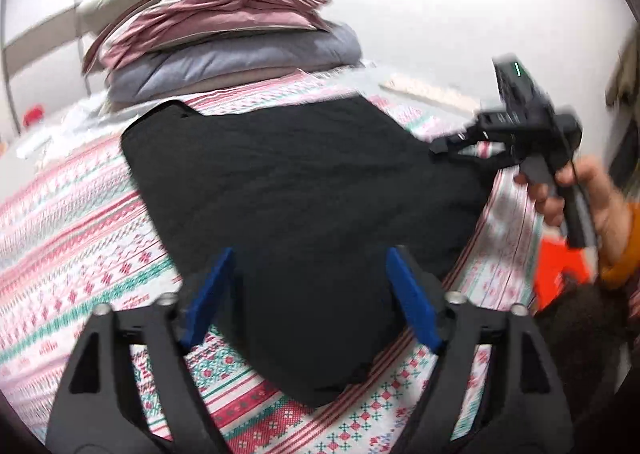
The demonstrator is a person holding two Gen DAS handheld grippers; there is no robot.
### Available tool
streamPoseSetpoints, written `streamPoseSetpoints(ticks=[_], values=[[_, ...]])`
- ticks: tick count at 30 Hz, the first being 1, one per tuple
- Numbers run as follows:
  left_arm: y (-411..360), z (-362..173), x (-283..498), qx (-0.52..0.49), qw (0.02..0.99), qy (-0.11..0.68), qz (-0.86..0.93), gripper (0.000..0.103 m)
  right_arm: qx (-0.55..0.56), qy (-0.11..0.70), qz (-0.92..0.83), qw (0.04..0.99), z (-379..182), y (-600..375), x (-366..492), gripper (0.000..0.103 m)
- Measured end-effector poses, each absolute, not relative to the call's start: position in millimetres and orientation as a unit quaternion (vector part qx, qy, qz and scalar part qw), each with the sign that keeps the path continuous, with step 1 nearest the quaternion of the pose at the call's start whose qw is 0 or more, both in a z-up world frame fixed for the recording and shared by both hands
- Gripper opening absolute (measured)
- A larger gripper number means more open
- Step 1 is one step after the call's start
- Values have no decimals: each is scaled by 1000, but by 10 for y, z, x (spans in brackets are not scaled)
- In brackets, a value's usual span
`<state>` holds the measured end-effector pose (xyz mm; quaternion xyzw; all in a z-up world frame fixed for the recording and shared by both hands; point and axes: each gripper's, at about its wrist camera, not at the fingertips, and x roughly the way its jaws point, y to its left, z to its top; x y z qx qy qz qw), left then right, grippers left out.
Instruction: Fold large clothes
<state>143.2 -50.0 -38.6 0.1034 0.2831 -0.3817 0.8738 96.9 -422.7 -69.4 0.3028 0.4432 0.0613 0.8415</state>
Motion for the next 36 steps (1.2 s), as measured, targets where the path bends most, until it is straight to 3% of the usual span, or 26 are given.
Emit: streamPoseSetpoints(ticks=[4, 9, 17, 23, 31, 36], values=[[-180, -362, 1836, -25, 862, 339, -376, 93, 340, 453, 120, 815, -699, -4424, 1175, 83], [-66, -645, 2375, -137, 828, 414, -354, 93, 342, 498, 133, 786, -885, -4460, 1625, 83], [-161, -1089, 2986, -211, 787, 465, -347, 93, 397, 530, 236, 711, -1416, -4403, 2135, 84], [-230, -1217, 3261, -245, 778, 457, -356, 92, 388, 509, 281, 715, -1477, -4235, 2468, 83], [-361, -920, 3172, -188, 813, 426, -349, 70, 390, 477, 290, 733, -1436, -4164, 2408, 48], [-669, -466, 3111, -165, 830, 380, -375, 62, 408, 414, 301, 756, -1226, -4290, 2108, 40]])
